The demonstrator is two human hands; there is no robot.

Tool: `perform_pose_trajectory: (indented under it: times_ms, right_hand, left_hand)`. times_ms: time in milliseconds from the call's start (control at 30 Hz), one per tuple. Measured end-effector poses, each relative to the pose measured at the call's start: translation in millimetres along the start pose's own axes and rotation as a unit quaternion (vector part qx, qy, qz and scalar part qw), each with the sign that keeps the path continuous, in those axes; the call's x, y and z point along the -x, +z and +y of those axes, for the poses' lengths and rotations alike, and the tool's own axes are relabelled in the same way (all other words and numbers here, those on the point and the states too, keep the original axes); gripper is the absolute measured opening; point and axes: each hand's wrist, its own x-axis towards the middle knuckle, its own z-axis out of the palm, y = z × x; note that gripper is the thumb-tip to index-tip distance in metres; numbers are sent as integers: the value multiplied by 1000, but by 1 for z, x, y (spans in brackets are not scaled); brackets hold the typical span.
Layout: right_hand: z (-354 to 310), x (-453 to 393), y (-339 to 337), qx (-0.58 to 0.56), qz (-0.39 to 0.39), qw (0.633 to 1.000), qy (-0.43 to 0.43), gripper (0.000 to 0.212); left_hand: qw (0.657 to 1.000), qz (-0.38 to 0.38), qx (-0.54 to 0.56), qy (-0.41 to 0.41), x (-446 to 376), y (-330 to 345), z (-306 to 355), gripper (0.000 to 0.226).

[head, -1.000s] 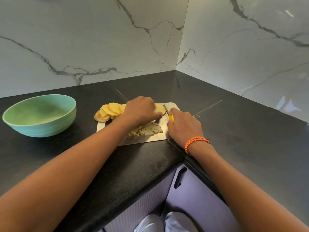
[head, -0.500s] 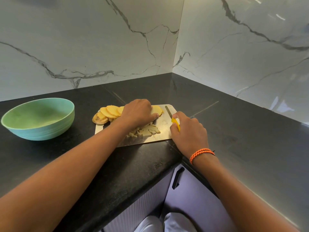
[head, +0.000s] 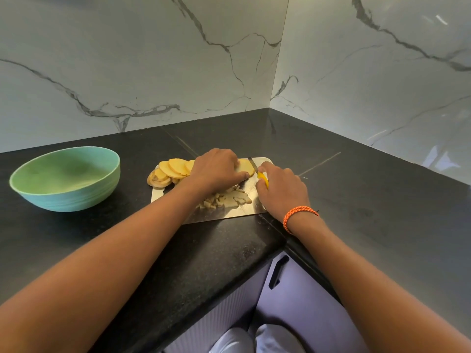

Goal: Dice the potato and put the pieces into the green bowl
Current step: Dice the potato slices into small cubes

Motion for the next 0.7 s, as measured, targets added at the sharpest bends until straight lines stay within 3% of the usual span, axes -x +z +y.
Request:
perform_pose_trajectory:
  times_ms: [700]
  right_hand:
    - [6, 42, -20, 39, -29, 999, -17, 30]
  left_hand:
    - [999, -12, 33, -27, 3, -1, 2, 49]
